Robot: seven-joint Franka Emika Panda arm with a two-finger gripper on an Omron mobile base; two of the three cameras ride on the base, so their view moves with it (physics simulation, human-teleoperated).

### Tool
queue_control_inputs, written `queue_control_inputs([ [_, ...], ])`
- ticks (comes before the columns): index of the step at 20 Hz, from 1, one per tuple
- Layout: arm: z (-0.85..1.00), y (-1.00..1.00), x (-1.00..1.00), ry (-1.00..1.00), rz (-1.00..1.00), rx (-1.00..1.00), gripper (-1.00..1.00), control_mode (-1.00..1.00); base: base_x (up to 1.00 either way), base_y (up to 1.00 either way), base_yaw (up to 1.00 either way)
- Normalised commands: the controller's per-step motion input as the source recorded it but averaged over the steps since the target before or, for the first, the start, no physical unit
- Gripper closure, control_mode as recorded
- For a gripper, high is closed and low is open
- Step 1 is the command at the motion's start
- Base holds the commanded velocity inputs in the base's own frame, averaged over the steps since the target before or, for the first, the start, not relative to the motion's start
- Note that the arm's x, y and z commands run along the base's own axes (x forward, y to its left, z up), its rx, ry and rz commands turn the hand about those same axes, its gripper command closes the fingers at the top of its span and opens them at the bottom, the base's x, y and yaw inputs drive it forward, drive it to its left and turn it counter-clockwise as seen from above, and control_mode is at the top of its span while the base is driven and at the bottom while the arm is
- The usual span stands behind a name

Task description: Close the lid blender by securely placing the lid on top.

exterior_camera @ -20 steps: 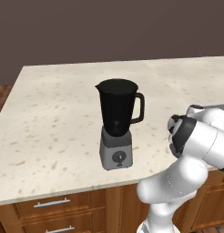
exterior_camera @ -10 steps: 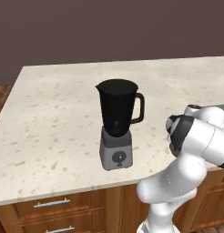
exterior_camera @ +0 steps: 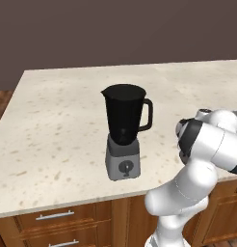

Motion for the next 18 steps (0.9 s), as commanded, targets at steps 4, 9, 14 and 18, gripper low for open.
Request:
queue_control_inputs([
  [4,0.12,0.0,-0.11,-0.14,0.0,0.0,1.0,-1.0,0.0,0.0,0.0],
  [9,0.46,0.0,0.0,-0.12,0.0,-0.03,1.0,-1.0,0.0,0.0,0.0],
  [14,0.89,0.0,0.0,-0.15,0.0,-0.1,1.0,-1.0,0.0,0.0,0.0],
  [18,0.93,0.01,-0.05,-0.2,0.01,-0.11,1.0,-1.0,0.0,0.0,0.0],
])
